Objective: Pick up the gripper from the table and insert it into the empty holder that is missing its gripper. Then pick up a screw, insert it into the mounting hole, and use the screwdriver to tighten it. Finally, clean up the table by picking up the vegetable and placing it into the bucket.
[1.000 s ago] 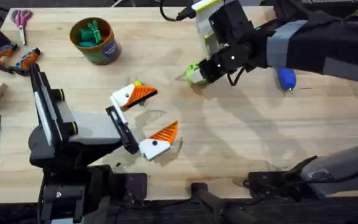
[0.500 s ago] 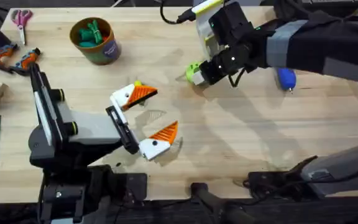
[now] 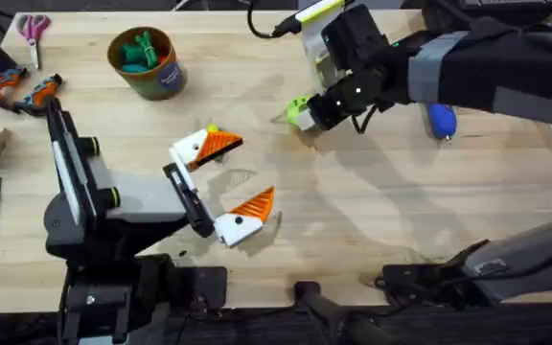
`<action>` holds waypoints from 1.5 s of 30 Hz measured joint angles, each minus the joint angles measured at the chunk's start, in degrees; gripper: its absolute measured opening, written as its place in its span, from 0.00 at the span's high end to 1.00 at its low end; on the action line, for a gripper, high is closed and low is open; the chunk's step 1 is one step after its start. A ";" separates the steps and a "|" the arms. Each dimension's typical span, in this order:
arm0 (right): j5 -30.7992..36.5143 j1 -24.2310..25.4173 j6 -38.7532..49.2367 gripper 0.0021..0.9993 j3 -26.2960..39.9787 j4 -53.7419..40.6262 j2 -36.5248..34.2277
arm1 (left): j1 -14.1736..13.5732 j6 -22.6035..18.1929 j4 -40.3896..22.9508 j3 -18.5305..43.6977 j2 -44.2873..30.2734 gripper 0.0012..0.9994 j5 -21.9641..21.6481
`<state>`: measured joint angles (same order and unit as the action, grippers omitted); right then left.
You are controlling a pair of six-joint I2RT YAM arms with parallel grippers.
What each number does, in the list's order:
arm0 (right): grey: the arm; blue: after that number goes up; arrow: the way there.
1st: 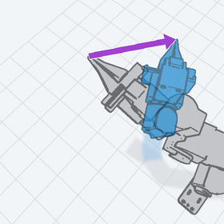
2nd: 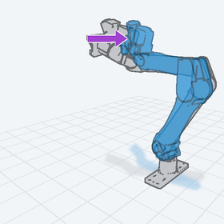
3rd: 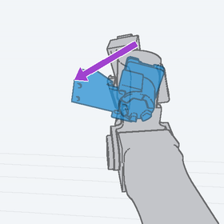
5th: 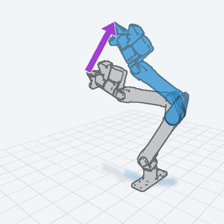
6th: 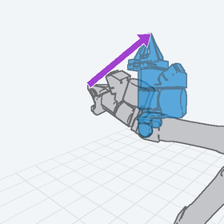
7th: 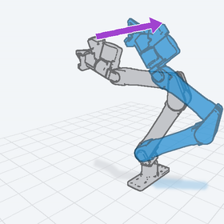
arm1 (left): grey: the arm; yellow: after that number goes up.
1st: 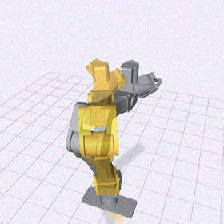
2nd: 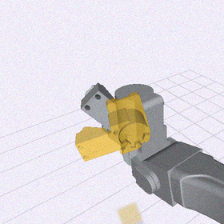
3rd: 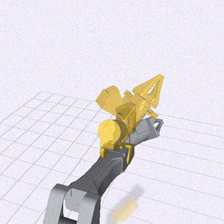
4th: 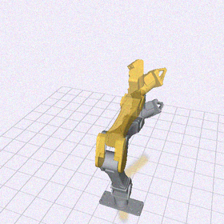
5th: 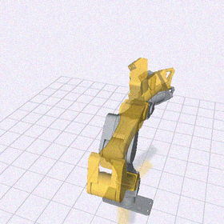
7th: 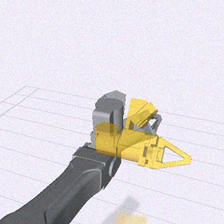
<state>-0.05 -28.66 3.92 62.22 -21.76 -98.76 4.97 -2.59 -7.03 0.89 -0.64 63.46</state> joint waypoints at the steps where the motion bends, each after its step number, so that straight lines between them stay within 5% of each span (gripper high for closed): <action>1: -0.01 0.09 0.02 0.61 0.00 -0.02 0.00 | 0.00 0.00 0.00 0.00 0.00 0.01 0.00; 7: 0.68 0.83 0.44 0.99 0.04 -0.07 0.01 | 0.00 0.00 0.00 0.00 0.00 0.01 0.00; 32: 0.64 0.81 0.42 1.00 3.68 -3.05 0.16 | 0.00 0.00 0.00 0.00 0.02 0.01 0.00; 45: 0.63 0.80 0.42 1.00 6.71 -6.95 8.96 | 0.00 0.00 0.00 0.00 0.01 0.01 0.00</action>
<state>0.58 -27.86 4.34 68.93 -28.71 -89.80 4.97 -2.59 -7.03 0.89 -0.63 63.46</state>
